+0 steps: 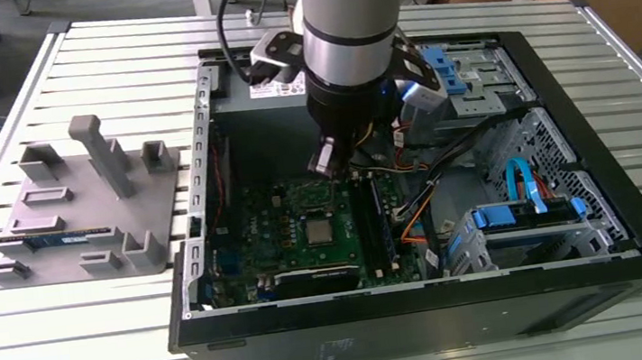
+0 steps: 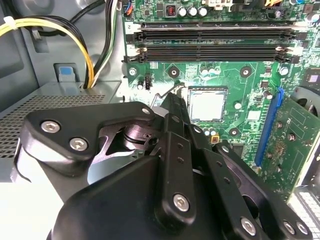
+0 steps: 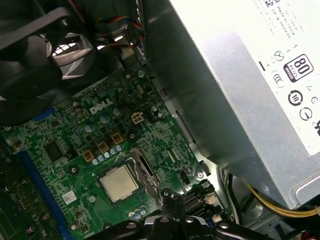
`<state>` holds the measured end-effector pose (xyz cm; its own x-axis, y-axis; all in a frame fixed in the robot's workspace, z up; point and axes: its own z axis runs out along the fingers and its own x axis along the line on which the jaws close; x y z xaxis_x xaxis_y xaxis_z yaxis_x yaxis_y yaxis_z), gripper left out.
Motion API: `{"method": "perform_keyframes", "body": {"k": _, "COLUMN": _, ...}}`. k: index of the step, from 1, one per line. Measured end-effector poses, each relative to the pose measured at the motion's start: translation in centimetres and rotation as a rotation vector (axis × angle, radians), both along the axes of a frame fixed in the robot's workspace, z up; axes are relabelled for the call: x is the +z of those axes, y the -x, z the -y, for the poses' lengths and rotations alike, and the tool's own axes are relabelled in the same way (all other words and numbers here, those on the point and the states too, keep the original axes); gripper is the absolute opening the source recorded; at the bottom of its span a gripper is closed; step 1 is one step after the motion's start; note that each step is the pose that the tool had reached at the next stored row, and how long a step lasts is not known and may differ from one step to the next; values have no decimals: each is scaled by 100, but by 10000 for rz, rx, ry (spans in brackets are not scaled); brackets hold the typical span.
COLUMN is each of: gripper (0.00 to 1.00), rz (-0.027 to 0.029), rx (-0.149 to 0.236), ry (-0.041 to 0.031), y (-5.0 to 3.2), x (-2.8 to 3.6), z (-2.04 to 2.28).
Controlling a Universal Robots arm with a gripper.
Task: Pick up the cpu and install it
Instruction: 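Close the cpu cover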
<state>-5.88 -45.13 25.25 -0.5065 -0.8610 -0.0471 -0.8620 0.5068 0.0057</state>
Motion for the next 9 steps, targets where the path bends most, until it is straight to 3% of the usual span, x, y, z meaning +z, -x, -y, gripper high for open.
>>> {"method": "perform_keyframes", "body": {"k": 9, "gripper": 11, "rz": 0, "rx": 253, "ry": 15, "y": 0, "x": 0, "z": 39}}
